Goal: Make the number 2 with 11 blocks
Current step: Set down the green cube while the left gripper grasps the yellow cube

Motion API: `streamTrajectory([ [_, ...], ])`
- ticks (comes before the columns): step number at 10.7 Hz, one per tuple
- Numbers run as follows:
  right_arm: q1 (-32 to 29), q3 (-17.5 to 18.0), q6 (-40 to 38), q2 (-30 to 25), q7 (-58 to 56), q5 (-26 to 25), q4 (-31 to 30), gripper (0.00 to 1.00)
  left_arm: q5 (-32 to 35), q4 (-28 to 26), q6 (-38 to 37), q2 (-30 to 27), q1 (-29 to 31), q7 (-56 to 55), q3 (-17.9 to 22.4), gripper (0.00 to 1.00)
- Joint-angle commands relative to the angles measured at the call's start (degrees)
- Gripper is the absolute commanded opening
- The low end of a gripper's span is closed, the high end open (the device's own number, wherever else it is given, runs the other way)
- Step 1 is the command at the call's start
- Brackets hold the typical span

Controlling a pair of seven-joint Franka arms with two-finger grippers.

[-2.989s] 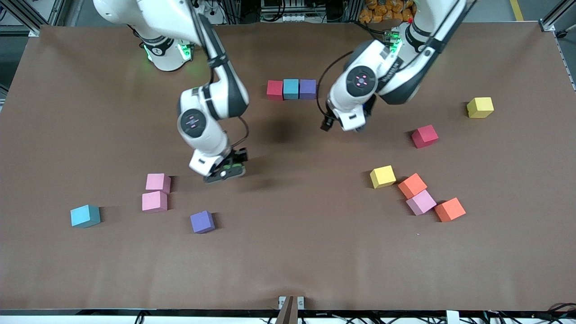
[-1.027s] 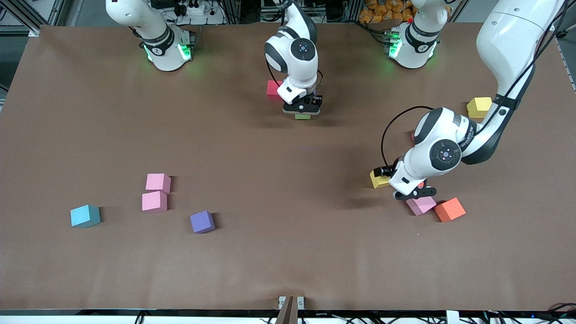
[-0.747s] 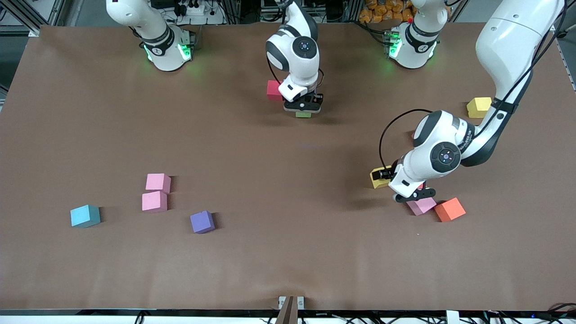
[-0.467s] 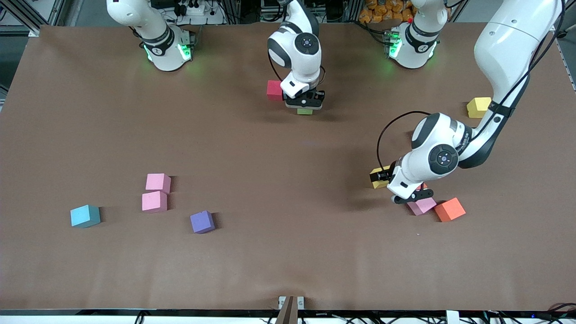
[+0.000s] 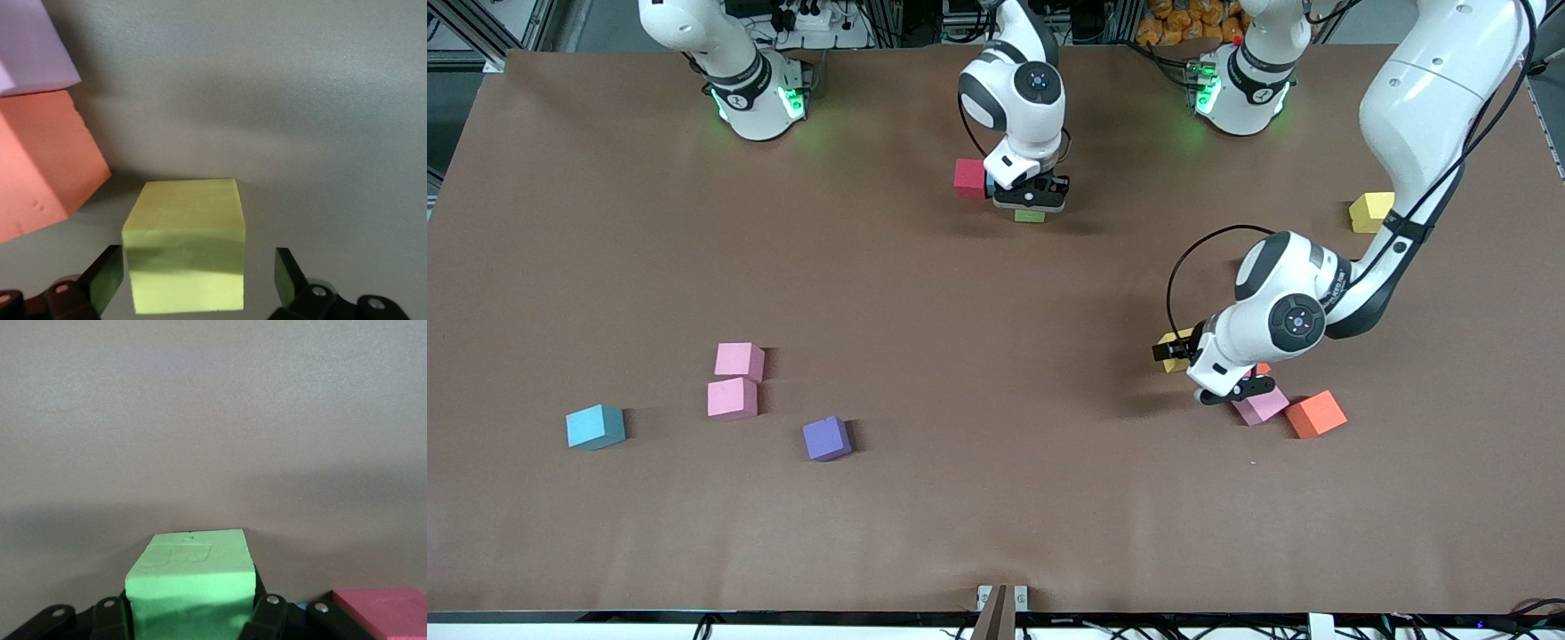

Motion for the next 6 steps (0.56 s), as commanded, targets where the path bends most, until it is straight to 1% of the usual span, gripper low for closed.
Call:
streamTrajectory([
  [1, 0.83, -0.67, 0.29, 0.44, 3.13, 0.62, -0.04, 0.41, 1.74, 0.86, 0.37, 0.91, -0.39, 0.19, 0.07, 1.00],
  [2, 0.83, -0.67, 0.38, 0.44, 3.58, 0.62, -0.04, 0.45, 3.06, 0.60, 0.37, 0.91, -0.39, 0.19, 0.07, 1.00],
  [3, 0.83, -0.67, 0.38, 0.44, 3.59, 0.62, -0.04, 0.46, 3.42, 0.51, 0.37, 1.00, -0.30, 0.19, 0.07, 1.00],
  [4, 0.83, -0.67, 0.38, 0.44, 3.59, 0.62, 0.05, 0.51, 3.43, 0.60, 0.46, 1.43, -0.48, 0.19, 0.07, 1.00],
  [5, 0.83, -0.67, 0.38, 0.44, 3.59, 0.62, -0.04, 0.67, 3.43, 0.77, 0.46, 1.61, -0.57, 0.19, 0.07, 0.80],
  [6, 0.75, -0.67, 0.47, 0.44, 3.50, 0.62, 0.05, 0.96, 3.43, 0.77, 0.37, 1.61, -0.65, 0.19, 0.07, 0.66],
])
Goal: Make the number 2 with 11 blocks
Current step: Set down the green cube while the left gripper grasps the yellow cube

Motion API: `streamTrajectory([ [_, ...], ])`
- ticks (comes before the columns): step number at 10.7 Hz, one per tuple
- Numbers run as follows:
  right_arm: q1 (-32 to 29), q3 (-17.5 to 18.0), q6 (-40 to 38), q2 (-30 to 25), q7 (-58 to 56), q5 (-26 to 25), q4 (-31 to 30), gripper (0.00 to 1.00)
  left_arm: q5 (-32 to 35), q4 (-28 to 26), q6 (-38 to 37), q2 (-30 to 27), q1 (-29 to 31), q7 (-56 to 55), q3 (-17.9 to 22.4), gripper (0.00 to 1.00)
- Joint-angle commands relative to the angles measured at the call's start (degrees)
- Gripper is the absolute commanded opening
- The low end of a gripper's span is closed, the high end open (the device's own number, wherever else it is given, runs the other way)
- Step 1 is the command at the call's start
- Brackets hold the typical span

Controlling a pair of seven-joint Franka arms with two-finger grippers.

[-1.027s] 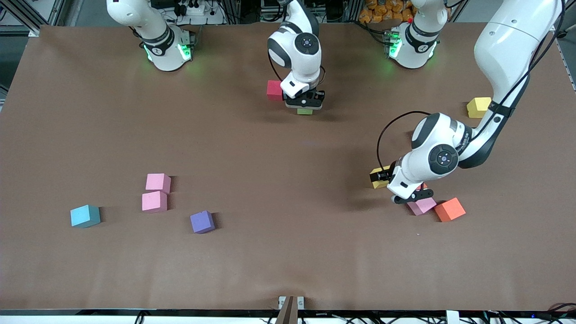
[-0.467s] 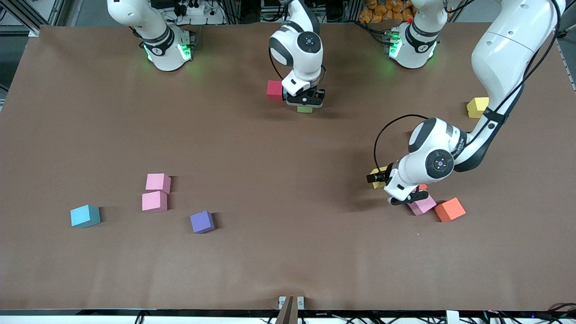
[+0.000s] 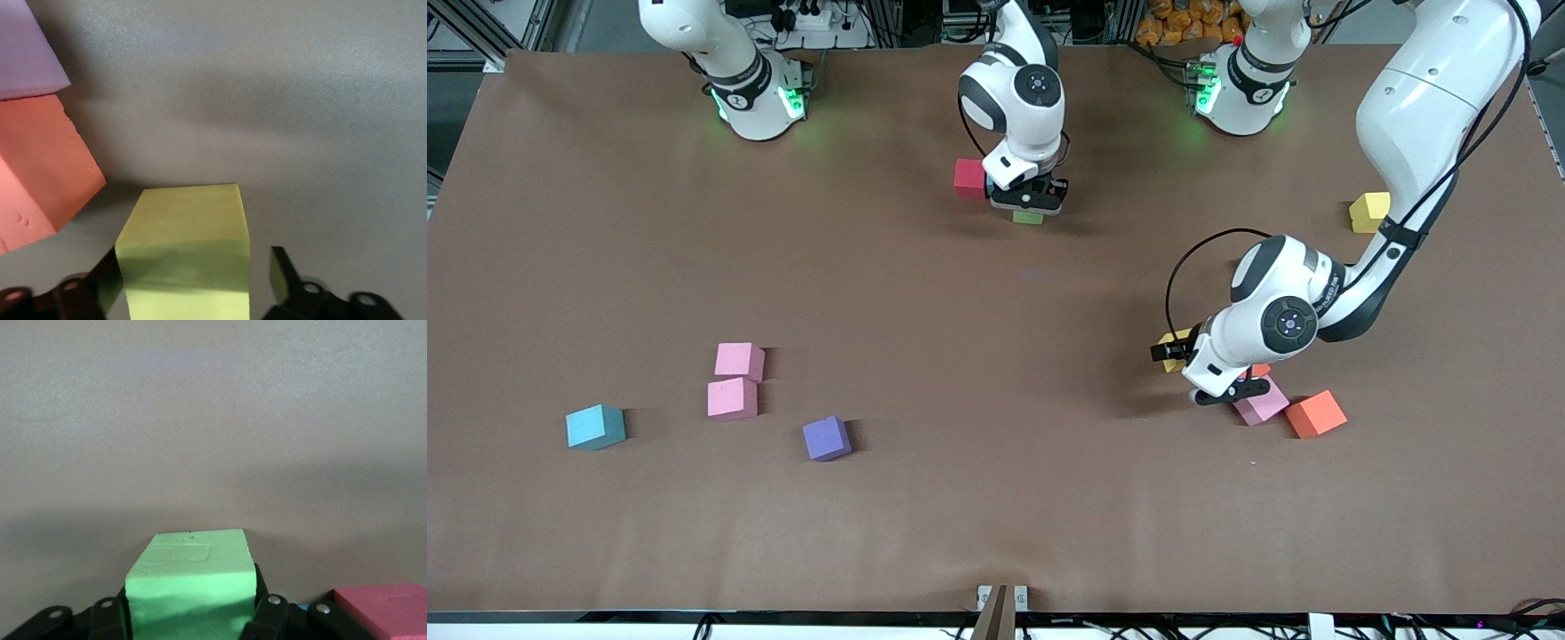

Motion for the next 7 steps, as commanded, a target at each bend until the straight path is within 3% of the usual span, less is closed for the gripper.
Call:
streamTrajectory([
  [1, 0.66, -0.65, 0.21, 0.03, 0.95, 0.61, 0.05, 1.00, 1.30, 0.76, 0.10, 0.63, -0.37, 0.07, 0.07, 0.51],
  [3, 0.48, -0.74, 0.03, -0.14, 0.34, 0.61, 0.13, 1.00, 2.00, 0.58, -0.08, 0.20, -0.29, 0.42, 0.07, 0.33],
  [7, -2.14, -1.52, -0.58, -2.33, -7.90, -0.53, 0.05, 1.00, 2.09, 1.11, -3.05, -2.61, -0.55, 3.76, -0.81, 0.24],
])
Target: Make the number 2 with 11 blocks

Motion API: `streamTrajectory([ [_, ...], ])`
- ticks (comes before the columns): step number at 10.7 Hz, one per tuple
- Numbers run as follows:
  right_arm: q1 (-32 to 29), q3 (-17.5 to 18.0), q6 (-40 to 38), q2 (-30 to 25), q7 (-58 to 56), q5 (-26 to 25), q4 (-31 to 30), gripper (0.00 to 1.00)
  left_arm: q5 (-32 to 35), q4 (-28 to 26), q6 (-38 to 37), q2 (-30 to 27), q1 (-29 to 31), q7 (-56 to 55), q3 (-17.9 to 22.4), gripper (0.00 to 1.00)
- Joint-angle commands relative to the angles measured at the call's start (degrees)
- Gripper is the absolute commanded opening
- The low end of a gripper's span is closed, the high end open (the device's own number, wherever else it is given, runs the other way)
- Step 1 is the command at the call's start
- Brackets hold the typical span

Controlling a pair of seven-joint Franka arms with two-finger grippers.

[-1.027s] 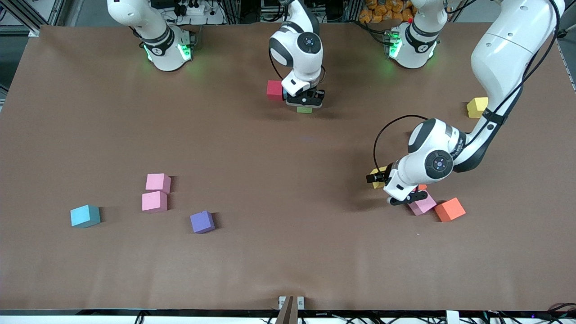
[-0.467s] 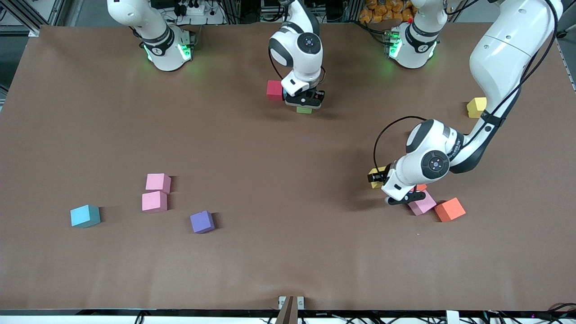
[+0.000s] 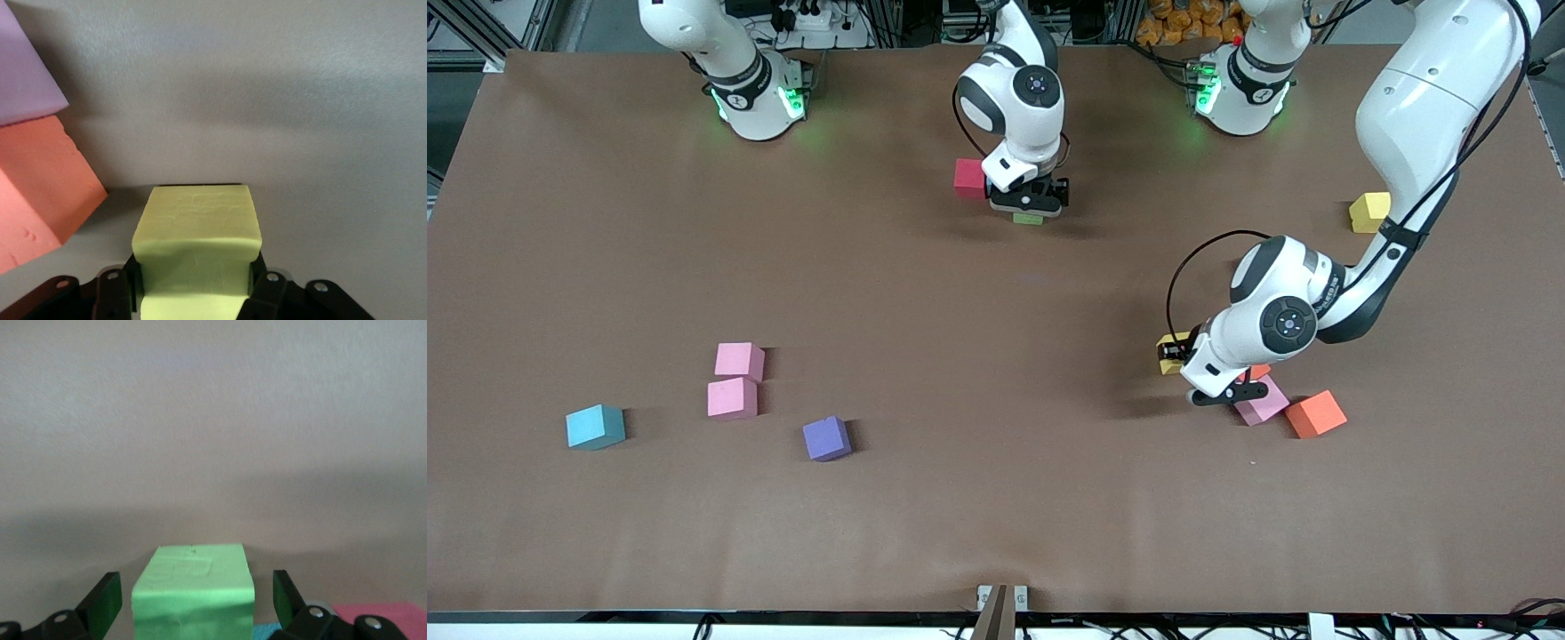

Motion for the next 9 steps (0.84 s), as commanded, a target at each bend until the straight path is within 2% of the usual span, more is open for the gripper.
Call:
streamTrajectory([
  [1, -3.67, -0.45, -0.70, -3.40, -6.69, -0.46, -0.21, 1.00, 1.37, 0.14, -2.80, -2.63, -0.64, 0.13, -1.45, 0.24],
  [3, -8.93, -0.62, -2.52, -5.34, -13.71, -2.55, -0.04, 1.00, 0.59, 0.06, -3.33, -2.90, -1.43, -1.10, -2.59, 0.23],
  [5, -14.12, -2.81, -3.33, -6.40, -24.94, -6.51, 0.05, 1.00, 0.58, 0.14, -4.91, -2.73, -4.23, -8.89, -4.36, 0.23],
  [7, -19.48, -4.84, -2.81, -6.06, -37.07, -6.61, 0.31, 1.00, -0.29, 0.14, -4.91, -2.55, -7.92, -13.65, -4.71, 0.23],
  [9, -26.07, -5.02, -1.49, -5.70, -48.68, -6.70, 1.19, 1.00, -1.18, 0.23, -4.74, -1.68, -12.31, -18.14, -4.71, 0.23],
])
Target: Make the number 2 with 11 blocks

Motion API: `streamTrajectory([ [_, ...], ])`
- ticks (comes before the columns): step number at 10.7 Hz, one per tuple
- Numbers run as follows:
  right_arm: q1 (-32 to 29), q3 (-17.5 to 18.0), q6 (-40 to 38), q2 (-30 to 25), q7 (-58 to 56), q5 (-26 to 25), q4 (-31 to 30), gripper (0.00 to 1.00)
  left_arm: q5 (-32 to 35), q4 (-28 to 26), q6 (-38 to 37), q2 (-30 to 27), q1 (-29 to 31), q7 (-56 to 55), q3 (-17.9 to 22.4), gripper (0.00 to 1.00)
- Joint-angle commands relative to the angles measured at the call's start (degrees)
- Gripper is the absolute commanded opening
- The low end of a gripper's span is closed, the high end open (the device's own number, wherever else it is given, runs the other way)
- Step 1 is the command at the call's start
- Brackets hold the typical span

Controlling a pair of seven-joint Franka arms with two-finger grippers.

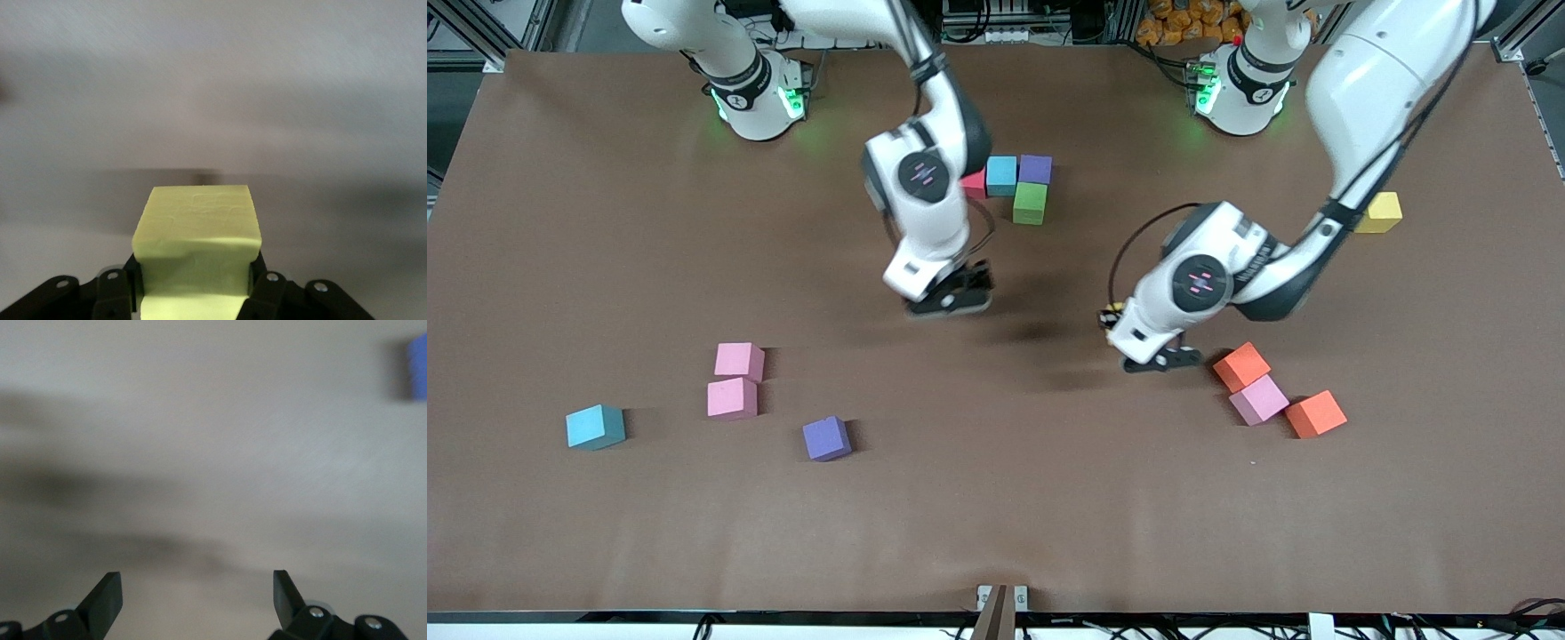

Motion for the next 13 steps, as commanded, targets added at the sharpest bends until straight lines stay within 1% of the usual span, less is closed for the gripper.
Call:
streamTrajectory([
  [1, -7.61, 0.66, 2.83, -0.23, -12.29, -0.91, 0.69, 1.00, -1.05, 0.52, -0.52, 0.52, -4.26, -5.53, 0.20, 0.23],
  [3, -13.60, 0.92, 9.68, 1.70, -22.06, -0.21, 0.78, 1.00, -0.96, 0.53, -0.35, 0.96, -8.21, -9.49, 0.20, 0.23],
  [4, -15.45, 0.93, 11.89, 3.19, -24.01, -0.03, 1.13, 1.00, -0.96, 0.53, -0.26, 0.96, -9.80, -10.73, 0.20, 0.23],
  [5, -17.82, 1.80, 14.34, 4.85, -25.94, 0.06, 2.35, 1.00, -1.05, 0.35, -0.17, 1.05, -10.77, -11.00, 0.20, 0.23],
  [6, -21.58, 4.94, 16.28, 6.09, -26.92, -0.03, 3.84, 1.00, -1.05, -0.35, 0.61, 0.97, -11.21, -12.40, 0.20, 0.23],
  [7, -26.49, 8.97, 17.52, 6.97, -28.06, -0.20, 5.42, 1.00, -1.05, -1.48, 1.49, 0.79, -11.31, -15.02, -0.50, 0.23],
  [8, -30.37, 12.06, 18.84, 8.02, -29.99, -0.38, 7.01, 1.00, -1.05, -2.02, 2.11, 0.79, -11.48, -16.18, -1.46, 0.23],
  [9, -32.76, 13.48, 20.50, 9.34, -31.57, -0.20, 8.24, 1.00, -1.05, -2.81, 2.46, 0.53, -11.48, -16.45, -1.73, 0.23],
  [10, -33.65, 14.19, 21.91, 10.48, -31.68, -0.03, 8.95, 1.00, -1.05, -4.64, 4.29, 0.35, -11.13, -16.54, -2.87, 0.23],
  [11, -34.01, 14.63, 22.88, 11.37, -31.68, 0.06, 9.48, 1.00, -0.97, -6.14, 6.31, 0.26, -11.13, -16.80, -3.14, 0.23],
  [13, -34.37, 14.81, 23.42, 13.04, -31.15, 0.67, 10.80, 1.00, -0.70, -7.03, 6.86, 0.26, -12.35, -17.59, -3.23, 0.23],
])
